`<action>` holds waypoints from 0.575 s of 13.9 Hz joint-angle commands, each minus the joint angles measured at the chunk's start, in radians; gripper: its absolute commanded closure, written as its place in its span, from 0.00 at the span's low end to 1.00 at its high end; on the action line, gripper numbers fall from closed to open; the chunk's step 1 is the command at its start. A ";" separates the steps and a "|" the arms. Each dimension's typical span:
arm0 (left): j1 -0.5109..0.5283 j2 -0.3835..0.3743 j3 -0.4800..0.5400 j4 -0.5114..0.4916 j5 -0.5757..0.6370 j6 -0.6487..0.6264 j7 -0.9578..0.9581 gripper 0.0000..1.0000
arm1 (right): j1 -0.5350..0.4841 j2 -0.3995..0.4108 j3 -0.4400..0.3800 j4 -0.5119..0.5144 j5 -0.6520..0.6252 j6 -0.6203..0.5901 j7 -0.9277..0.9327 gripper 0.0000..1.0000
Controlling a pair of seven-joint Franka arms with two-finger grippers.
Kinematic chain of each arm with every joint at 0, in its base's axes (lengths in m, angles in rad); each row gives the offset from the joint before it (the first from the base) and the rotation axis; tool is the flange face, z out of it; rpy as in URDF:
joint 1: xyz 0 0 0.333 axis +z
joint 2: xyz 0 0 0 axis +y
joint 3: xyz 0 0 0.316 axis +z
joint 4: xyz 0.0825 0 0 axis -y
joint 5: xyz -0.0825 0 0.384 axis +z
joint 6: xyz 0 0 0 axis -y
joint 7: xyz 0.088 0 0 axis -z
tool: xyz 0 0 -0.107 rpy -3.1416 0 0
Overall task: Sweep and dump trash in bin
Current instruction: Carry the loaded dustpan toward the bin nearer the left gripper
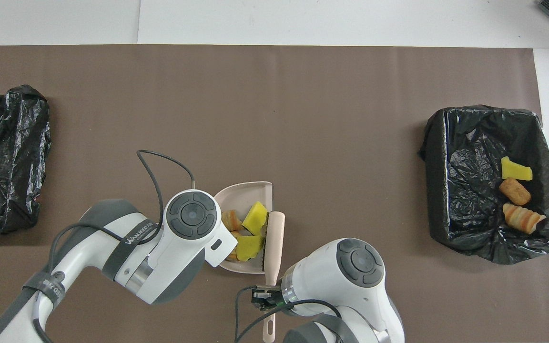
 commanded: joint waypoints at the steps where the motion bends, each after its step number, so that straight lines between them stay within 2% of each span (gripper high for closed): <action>1: 0.053 -0.046 -0.002 0.022 0.017 -0.001 0.085 1.00 | -0.031 -0.015 0.009 0.018 -0.049 -0.050 0.018 1.00; 3: 0.100 -0.064 -0.001 0.053 0.016 -0.016 0.174 1.00 | -0.031 -0.020 0.014 0.008 -0.018 -0.014 0.067 1.00; 5: 0.191 -0.093 0.002 0.081 0.001 -0.026 0.295 1.00 | -0.006 -0.008 0.020 -0.011 0.025 0.045 0.141 1.00; 8: 0.321 -0.076 0.007 0.214 -0.074 -0.155 0.369 1.00 | 0.060 -0.008 0.020 -0.063 0.037 0.112 0.178 1.00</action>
